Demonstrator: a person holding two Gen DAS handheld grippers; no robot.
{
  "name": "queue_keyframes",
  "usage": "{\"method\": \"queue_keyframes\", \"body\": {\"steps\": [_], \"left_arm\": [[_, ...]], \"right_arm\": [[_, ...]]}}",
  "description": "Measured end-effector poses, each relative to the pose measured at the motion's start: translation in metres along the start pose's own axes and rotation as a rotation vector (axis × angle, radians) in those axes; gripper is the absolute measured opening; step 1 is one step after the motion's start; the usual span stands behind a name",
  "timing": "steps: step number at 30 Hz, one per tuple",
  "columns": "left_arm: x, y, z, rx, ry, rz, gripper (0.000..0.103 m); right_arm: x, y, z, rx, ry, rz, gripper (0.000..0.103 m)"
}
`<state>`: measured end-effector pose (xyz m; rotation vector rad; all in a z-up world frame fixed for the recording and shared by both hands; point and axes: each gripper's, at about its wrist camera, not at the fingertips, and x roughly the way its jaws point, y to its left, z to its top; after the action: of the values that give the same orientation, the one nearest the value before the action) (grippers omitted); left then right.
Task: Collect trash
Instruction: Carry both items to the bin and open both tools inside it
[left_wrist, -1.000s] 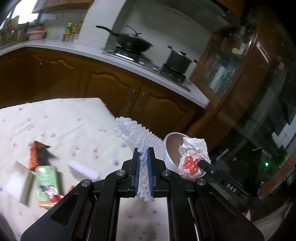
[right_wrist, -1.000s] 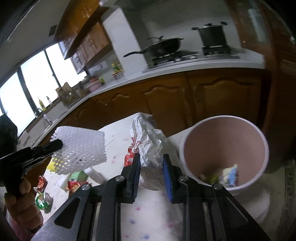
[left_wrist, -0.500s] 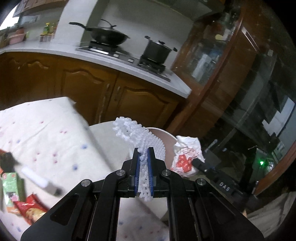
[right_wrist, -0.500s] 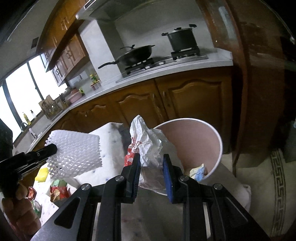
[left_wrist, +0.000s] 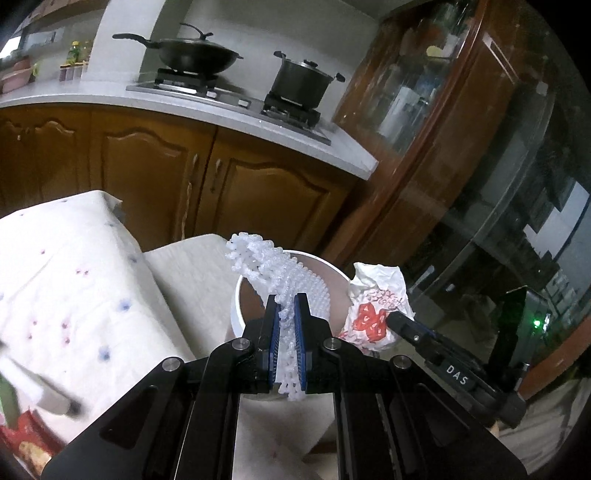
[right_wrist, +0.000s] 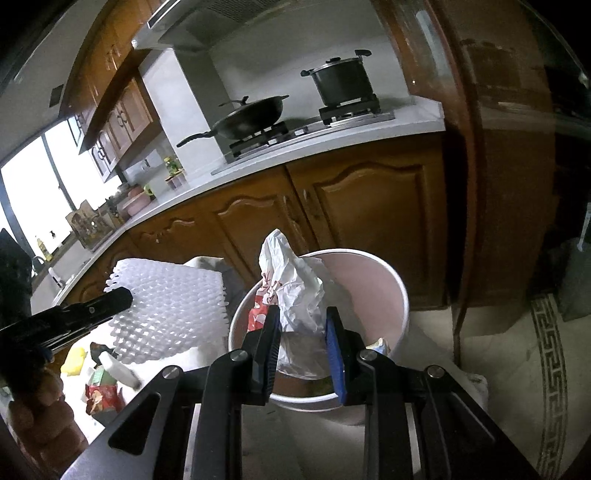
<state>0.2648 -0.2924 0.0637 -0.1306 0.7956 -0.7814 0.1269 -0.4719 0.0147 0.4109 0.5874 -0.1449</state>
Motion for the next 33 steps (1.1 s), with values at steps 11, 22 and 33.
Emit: {"method": "queue_keyframes", "body": {"steps": [11,22,33], "left_arm": [[0.061,-0.012,0.004,0.018,0.111,0.029,0.008],[0.069,-0.005,-0.002,-0.014,0.141,0.038,0.041],[0.043,0.008,-0.01,-0.033,0.109,0.067,0.054]], "right_arm": [[0.035,-0.015,0.008,-0.007,0.077,-0.044,0.027],[0.048,-0.032,0.004,0.053,0.114,-0.044,0.053],[0.036,-0.027,0.006,0.067,0.079,-0.02,0.075]]}}
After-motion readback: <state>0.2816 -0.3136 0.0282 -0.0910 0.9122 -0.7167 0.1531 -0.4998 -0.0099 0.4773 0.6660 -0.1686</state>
